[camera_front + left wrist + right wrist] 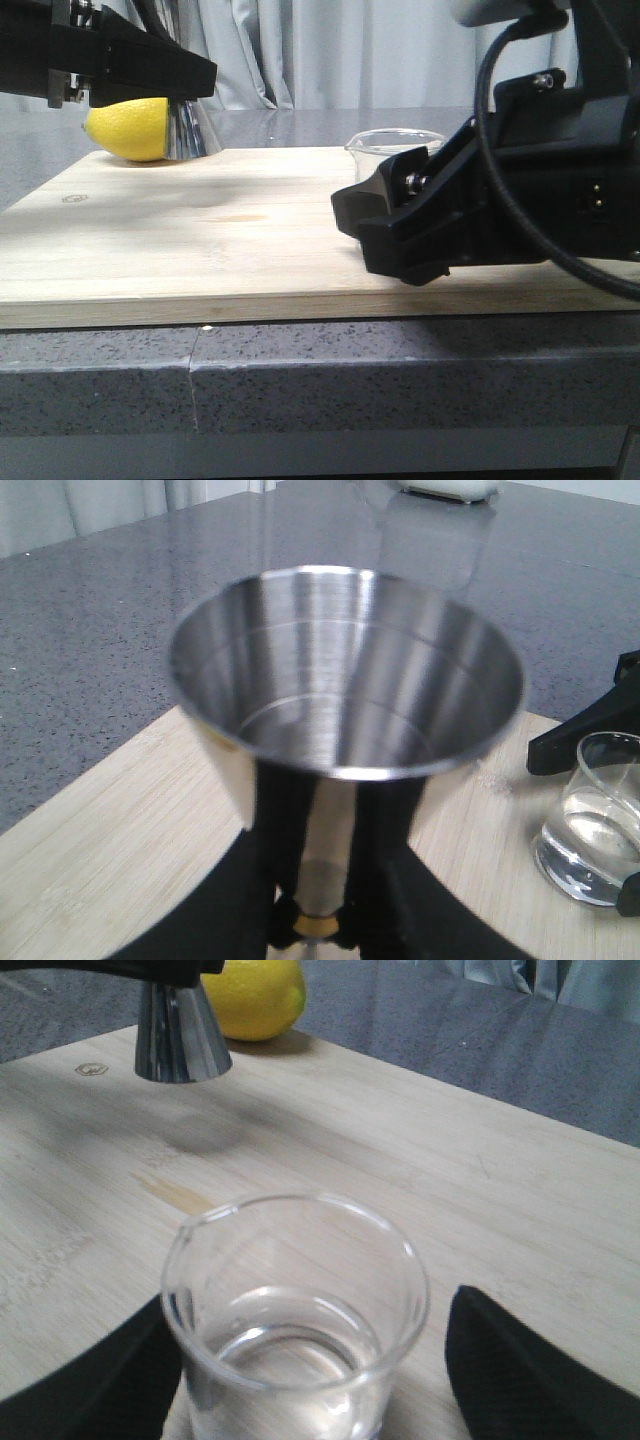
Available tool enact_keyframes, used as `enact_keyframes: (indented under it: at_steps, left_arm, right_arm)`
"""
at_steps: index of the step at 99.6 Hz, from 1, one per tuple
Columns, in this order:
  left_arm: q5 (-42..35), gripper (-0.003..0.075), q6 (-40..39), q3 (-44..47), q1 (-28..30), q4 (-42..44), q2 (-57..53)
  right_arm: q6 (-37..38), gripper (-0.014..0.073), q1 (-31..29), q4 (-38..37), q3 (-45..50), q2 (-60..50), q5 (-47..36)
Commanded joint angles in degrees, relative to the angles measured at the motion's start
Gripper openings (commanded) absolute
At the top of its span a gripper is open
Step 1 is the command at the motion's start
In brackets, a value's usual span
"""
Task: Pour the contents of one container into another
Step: 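Grasp and lift the glass beaker with the right gripper toward the jigger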
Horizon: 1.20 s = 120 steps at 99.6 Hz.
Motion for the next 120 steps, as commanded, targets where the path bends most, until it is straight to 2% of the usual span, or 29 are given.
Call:
enact_keyframes:
  at_steps: [1,18,44,58,78,101,120]
  left_arm:
    - [3.85,-0.0019,0.06,-1.84,-0.48,-5.16,-1.52]
    - [3.85,-0.0019,0.06,-1.84,-0.48,-5.16,-1.52]
    - [3.85,-0.0019,0.06,-1.84,-0.48,-5.16,-1.52]
    - [3.85,-0.0019,0.06,-1.84,-0.48,-5.16,-1.52]
    - [3.94,-0.0019,0.06,-1.84,-0.48,-5.16,-1.52]
    - [6.19,-0.0019,-0.44,-1.84,-0.48,-4.82,-1.52]
    - [7.6,-0.0019,-2.59,-1.84,-0.48,-1.65,-1.52]
  right_arm:
    - [1.24,0.0493,-0.13,-1.81,-1.6,-0.53,-6.01]
    - [1.81,0.0477,-0.13,-2.14,-1.6,-0.31,-6.49]
    - [1.81,0.0321,-0.04,-2.14,-1.6,-0.31,-6.58]
    - [1.81,0.0271,-0.04,-2.23,-1.6,-0.31,-6.58]
    - [1.81,0.027,0.54,-2.23,-1.6,-0.31,-7.07]
    - [1.81,0.027,0.64,-2.23,-1.99,-0.31,-13.41]
    - [-1.07,0.027,0.52,-2.23,-7.08,-0.31,-7.62]
